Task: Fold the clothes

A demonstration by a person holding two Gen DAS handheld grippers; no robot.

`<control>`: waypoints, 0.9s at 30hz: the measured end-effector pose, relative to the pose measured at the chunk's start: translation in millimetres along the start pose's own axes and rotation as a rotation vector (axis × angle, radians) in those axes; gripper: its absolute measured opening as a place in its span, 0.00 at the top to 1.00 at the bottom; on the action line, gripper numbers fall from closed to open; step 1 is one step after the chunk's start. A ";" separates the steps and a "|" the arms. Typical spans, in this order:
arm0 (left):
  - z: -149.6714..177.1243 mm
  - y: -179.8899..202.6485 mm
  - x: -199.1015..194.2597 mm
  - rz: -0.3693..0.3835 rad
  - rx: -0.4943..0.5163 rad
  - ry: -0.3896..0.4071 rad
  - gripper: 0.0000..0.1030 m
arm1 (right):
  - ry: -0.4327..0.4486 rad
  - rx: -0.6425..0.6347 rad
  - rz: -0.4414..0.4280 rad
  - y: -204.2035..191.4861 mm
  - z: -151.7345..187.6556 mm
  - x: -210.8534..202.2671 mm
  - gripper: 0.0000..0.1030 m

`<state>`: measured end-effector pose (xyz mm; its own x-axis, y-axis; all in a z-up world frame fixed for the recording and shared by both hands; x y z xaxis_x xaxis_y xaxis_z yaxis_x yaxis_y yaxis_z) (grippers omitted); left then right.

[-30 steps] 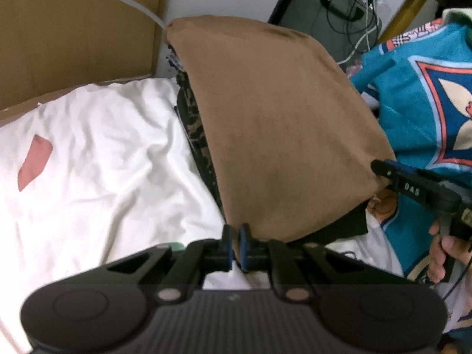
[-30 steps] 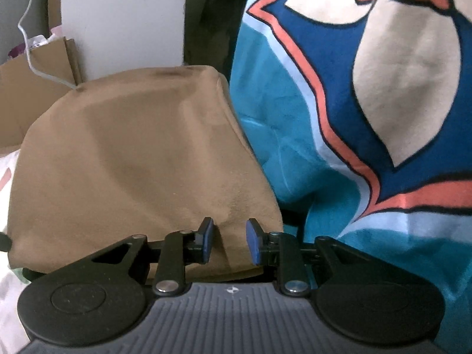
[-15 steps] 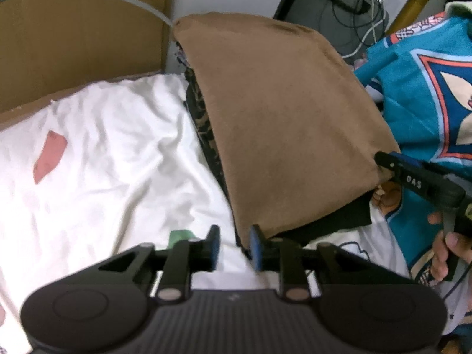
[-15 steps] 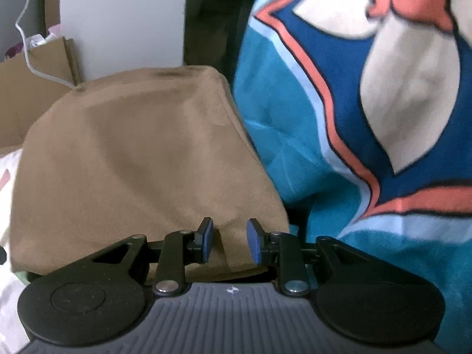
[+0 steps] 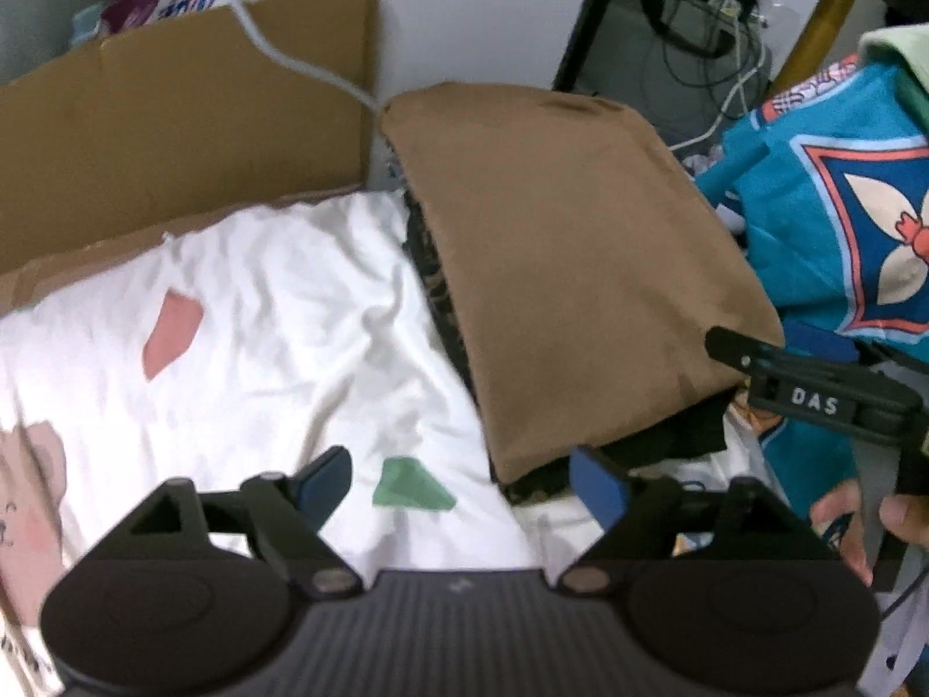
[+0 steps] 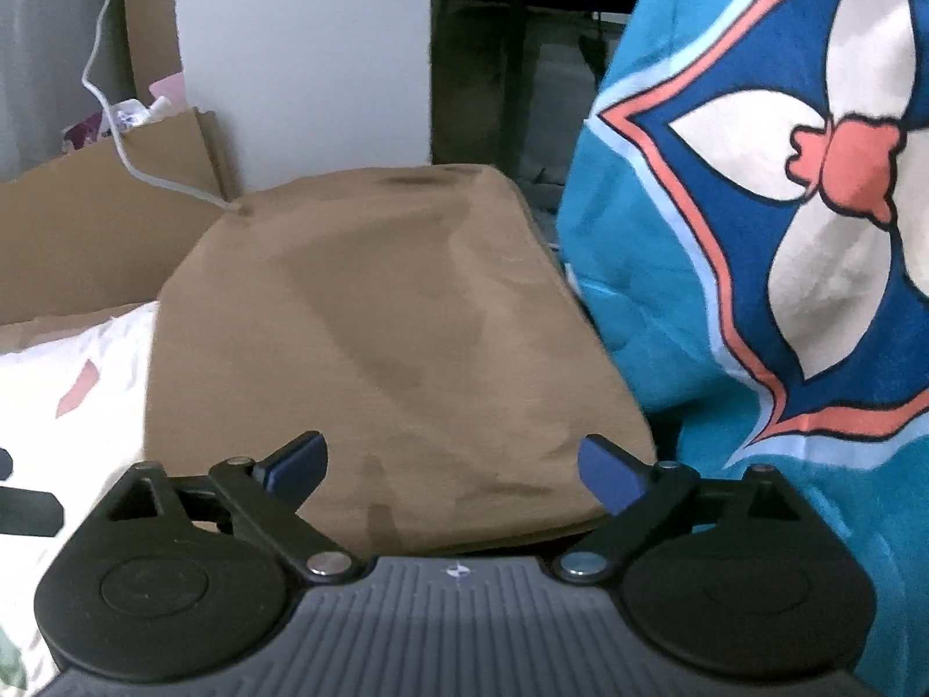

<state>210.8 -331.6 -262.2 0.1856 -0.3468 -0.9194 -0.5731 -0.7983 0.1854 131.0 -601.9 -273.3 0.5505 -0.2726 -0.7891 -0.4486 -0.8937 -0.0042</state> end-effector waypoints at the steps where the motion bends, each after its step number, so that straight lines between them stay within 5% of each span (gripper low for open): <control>1: 1.5 -1.1 -0.5 0.020 -0.003 -0.019 0.17 | -0.005 0.004 -0.005 -1.5 0.3 -2.8 0.03; 10: 13.7 -9.6 -36.1 0.004 -0.069 -0.063 0.13 | -0.058 0.061 -0.031 -16.5 -1.4 -39.9 0.02; 21: 27.6 -12.1 -140.8 -0.146 -0.030 0.015 0.08 | -0.073 0.054 -0.092 -38.0 -20.8 -140.8 0.02; 27: 40.6 -14.0 -195.3 -0.150 -0.030 0.036 0.08 | -0.049 0.044 -0.118 -58.6 -26.1 -202.4 0.02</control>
<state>150.1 -232.7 -99.3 0.2961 -0.2400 -0.9245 -0.5128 -0.8565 0.0581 64.2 -503.6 -97.4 0.5668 -0.1473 -0.8106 -0.4138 -0.9017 -0.1254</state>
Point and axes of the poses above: each gripper's, at about its wrist camera, not at the fingertips, and x roughly the way its jaws point, y to its right, z to its underside, the point moved 4 cm from there along x, roughly the way its jaws point, and after that the axes turned 8 degrees about -y, right-handed, at the moved point
